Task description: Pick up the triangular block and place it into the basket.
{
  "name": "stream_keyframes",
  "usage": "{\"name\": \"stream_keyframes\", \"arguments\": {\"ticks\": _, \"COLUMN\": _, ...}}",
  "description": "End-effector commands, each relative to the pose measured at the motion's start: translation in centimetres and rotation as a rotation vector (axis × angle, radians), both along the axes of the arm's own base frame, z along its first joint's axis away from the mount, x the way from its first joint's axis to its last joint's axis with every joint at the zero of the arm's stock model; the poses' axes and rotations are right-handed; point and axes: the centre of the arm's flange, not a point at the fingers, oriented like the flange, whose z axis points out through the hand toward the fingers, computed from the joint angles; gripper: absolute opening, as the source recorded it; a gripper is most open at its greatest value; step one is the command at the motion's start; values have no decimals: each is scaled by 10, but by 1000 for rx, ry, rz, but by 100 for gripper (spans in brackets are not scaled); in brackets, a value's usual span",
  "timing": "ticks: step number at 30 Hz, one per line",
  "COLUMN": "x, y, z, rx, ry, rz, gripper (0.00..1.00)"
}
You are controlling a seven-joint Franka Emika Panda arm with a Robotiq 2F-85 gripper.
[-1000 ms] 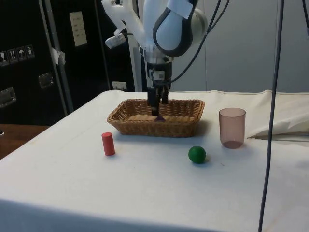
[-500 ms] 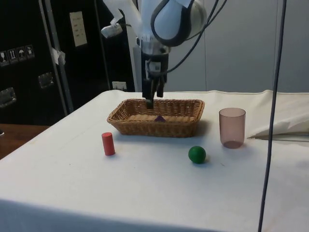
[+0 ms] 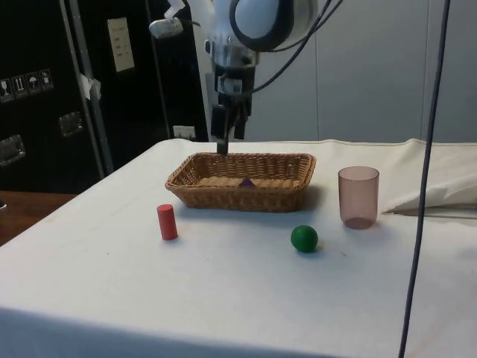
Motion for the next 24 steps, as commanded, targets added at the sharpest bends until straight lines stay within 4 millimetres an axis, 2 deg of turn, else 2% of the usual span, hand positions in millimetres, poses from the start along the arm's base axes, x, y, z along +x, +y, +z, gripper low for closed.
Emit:
{"name": "stream_keyframes", "arguments": {"ticks": 1, "x": -2, "y": 3, "z": 4, "rx": 15, "ry": 0, "rz": -2, "gripper": 100}}
{"name": "stream_keyframes", "arguments": {"ticks": 8, "x": -1, "y": 9, "z": 10, "rx": 43, "ry": 16, "rz": -4, "gripper": 100}}
{"name": "stream_keyframes", "arguments": {"ticks": 24, "x": 8, "y": 18, "z": 8, "rx": 53, "ry": 104, "rz": 13, "gripper": 100}}
